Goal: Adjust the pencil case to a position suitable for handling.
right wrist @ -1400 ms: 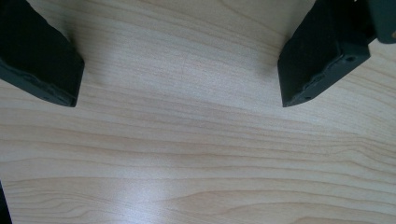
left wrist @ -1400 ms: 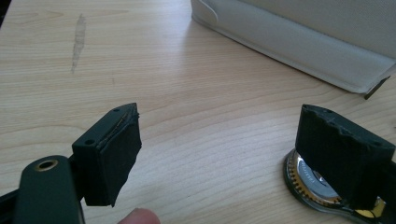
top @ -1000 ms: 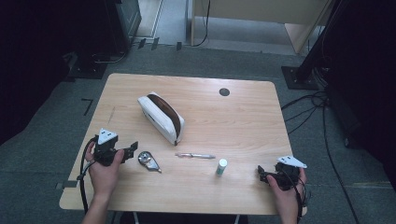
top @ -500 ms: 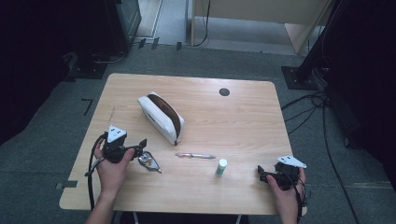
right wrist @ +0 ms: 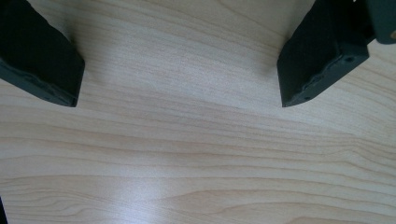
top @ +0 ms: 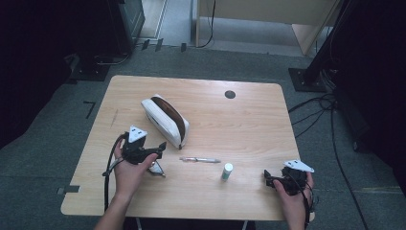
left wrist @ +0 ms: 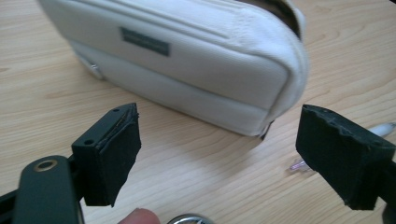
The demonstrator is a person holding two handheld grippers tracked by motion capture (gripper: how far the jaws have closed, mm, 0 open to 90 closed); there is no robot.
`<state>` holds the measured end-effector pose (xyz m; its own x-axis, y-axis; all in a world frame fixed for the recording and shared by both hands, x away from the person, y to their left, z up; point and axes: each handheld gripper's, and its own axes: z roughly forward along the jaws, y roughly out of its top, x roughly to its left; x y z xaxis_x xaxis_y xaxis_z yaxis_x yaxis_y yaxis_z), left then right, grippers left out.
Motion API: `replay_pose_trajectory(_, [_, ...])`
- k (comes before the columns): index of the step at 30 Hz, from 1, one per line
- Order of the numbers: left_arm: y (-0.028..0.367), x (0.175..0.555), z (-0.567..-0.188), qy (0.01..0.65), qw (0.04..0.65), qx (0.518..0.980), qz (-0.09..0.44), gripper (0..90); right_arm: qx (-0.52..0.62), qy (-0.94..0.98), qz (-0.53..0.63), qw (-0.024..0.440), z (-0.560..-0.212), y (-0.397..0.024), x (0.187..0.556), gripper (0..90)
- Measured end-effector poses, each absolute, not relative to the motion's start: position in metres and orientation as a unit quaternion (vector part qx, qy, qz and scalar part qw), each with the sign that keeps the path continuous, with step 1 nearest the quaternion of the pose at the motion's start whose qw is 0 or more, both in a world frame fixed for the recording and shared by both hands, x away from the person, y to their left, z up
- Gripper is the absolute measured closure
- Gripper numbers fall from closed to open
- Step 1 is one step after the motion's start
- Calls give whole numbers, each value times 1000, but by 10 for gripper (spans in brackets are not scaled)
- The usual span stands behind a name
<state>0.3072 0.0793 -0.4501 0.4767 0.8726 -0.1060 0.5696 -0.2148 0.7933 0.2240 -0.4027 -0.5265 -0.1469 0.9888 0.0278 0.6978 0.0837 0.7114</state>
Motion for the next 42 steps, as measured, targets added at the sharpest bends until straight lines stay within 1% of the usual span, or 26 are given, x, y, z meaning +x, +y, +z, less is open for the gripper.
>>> replay_pose_trajectory(3, [68,311,-449,478,409,755,183,138,607,695,300,242,-526,-403,224,3])
replay_pose_trajectory(8, [52,317,-445,483,402,752,197,135,606,696,300,242,-526,-403,224,3])
replay_pose_trajectory(9, [49,317,-445,483,401,753,199,114,606,696,300,242,-526,-403,224,3])
replay_pose_trajectory(10, [46,318,-445,483,400,752,202,114,606,696,300,242,-526,-403,224,3])
replay_pose_trajectory(11, [42,319,-445,482,396,754,205,72,605,696,300,242,-527,-403,224,3])
replay_pose_trajectory(12, [39,321,-446,482,391,756,209,72,605,696,300,242,-527,-403,224,3])
replay_pose_trajectory(14, [33,324,-449,487,378,758,215,18,605,696,300,242,-527,-403,224,3])
replay_pose_trajectory(15, [31,326,-451,489,374,758,215,13,605,696,300,242,-527,-403,224,3])
replay_pose_trajectory(20, [29,332,-456,499,362,756,220,16,605,696,300,242,-527,-403,224,3])
replay_pose_trajectory(21, [30,331,-456,498,361,755,226,35,605,696,300,242,-526,-403,224,3])
replay_pose_trajectory(22, [31,331,-456,498,365,753,229,75,606,696,300,242,-526,-403,224,3])
replay_pose_trajectory(24, [36,331,-455,494,372,753,224,136,606,696,300,242,-527,-403,224,3])
replay_pose_trajectory(27, [42,330,-454,496,369,752,231,166,606,696,300,242,-526,-403,224,3])
replay_pose_trajectory(30, [50,329,-453,497,376,747,230,184,605,696,300,242,-527,-403,224,3])
replay_pose_trajectory(32, [53,327,-452,502,383,741,228,213,606,696,300,242,-527,-403,224,3])
replay_pose_trajectory(33, [53,326,-451,503,389,738,224,213,605,696,300,242,-527,-403,224,3])
replay_pose_trajectory(35, [48,324,-449,501,395,737,223,183,606,696,300,242,-527,-403,224,3])
replay_pose_trajectory(38, [40,325,-450,498,386,741,231,134,605,697,300,242,-526,-403,224,3])
replay_pose_trajectory(42, [34,332,-456,506,371,743,231,117,605,696,300,242,-527,-403,224,3])
